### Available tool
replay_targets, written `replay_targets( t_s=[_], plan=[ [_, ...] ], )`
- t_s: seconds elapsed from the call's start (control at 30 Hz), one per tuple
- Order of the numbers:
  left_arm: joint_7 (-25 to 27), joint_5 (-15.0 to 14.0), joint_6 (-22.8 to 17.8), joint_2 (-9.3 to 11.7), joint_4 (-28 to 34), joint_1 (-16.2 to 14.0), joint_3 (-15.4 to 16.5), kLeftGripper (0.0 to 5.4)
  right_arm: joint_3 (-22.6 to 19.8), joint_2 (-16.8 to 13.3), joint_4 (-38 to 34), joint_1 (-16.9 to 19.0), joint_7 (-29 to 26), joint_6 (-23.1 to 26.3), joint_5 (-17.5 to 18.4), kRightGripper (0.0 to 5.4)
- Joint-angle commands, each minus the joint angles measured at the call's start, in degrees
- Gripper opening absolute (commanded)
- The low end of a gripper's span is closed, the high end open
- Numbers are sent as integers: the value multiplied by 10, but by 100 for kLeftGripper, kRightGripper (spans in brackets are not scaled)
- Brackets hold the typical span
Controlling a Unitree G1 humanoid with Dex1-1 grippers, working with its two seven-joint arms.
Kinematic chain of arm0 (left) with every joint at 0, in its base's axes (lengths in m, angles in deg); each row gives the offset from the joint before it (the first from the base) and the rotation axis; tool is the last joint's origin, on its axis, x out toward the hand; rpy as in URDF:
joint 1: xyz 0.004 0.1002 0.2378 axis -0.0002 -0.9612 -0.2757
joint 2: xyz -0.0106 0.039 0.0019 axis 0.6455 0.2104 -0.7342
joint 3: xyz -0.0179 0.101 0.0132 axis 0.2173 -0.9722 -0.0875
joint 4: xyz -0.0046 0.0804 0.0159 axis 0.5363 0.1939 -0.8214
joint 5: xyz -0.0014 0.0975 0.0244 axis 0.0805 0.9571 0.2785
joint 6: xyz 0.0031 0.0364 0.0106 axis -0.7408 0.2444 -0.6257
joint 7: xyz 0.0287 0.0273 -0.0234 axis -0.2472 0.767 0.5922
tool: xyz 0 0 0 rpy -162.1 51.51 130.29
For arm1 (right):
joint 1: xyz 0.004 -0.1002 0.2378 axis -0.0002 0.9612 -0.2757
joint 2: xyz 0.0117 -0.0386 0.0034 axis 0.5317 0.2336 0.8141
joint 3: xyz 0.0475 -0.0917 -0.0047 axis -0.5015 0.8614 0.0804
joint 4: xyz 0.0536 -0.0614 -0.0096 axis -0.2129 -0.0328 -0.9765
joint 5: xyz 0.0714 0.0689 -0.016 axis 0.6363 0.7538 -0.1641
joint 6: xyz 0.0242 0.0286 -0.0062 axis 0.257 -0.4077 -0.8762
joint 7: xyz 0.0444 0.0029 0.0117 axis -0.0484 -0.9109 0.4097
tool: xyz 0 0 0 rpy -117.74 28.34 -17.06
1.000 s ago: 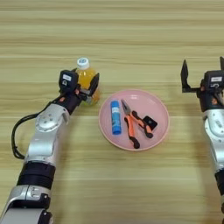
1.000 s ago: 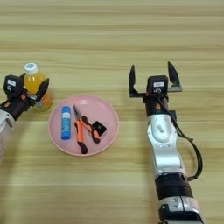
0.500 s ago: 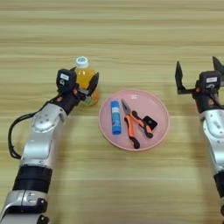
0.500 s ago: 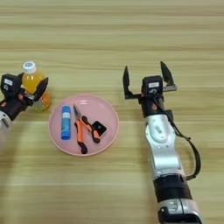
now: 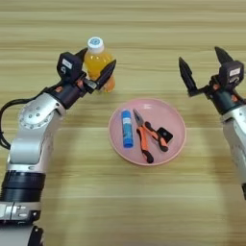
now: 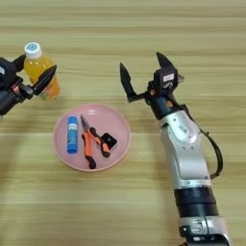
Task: Move the objects on the table
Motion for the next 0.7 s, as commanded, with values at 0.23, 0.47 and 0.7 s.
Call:
replay_targets(
  t_s=[0.23, 0.47, 0.7],
  plan=[
    [55, -46, -38, 20, 72, 27, -16, 355, 55, -133, -78, -45, -219, 157, 74, 540],
    [73, -58, -57, 19, 100, 41, -30, 355, 96, -167, -101, -59, -309, 207, 83, 540],
    [85, -78, -83, 14, 122, 40, -49, 355, 128, -146, -56, -99, -312, 200, 40, 540]
  ],
)
